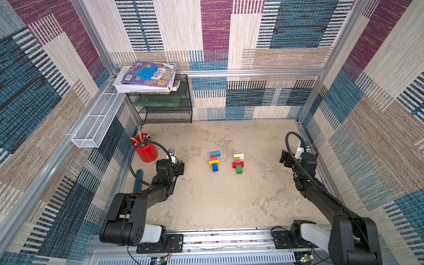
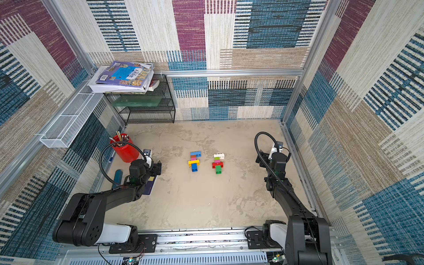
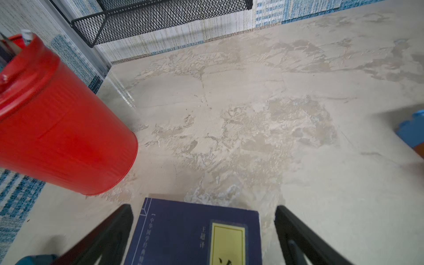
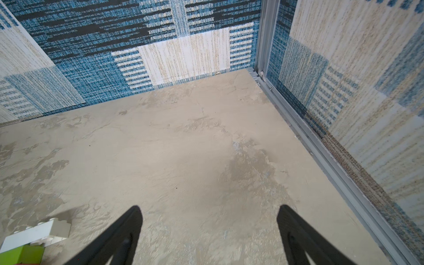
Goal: Assemble the letter f with lego
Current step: Reset both arms
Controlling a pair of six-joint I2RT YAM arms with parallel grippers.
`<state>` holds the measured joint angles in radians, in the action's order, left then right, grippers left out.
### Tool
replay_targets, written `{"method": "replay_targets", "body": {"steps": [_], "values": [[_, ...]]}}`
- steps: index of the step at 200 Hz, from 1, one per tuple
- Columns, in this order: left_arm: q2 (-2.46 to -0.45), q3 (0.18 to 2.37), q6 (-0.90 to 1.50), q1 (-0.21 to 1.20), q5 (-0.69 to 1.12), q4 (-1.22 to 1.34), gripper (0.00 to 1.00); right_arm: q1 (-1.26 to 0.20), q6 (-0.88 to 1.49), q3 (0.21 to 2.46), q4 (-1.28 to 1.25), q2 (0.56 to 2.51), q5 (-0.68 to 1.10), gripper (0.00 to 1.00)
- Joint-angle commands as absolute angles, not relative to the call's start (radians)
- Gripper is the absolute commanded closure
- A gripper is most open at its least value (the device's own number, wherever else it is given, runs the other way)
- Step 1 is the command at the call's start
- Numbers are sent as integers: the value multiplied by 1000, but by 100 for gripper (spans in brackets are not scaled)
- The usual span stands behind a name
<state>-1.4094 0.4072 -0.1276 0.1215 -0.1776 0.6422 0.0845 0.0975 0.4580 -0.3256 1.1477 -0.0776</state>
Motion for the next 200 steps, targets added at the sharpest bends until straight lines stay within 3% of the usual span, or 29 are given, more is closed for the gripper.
{"method": "replay_targets", "body": {"steps": [1,135,200], "values": [[-1417,411,-105,108,-152,700,1,80,78,433,-506,1185,-68,5],[-1505,457,-68,6,47,686,1,18,10,441,-813,1496,-38,5],[-1507,465,-59,1,44,675,1,28,2,333,-956,1463,8,5]]}}
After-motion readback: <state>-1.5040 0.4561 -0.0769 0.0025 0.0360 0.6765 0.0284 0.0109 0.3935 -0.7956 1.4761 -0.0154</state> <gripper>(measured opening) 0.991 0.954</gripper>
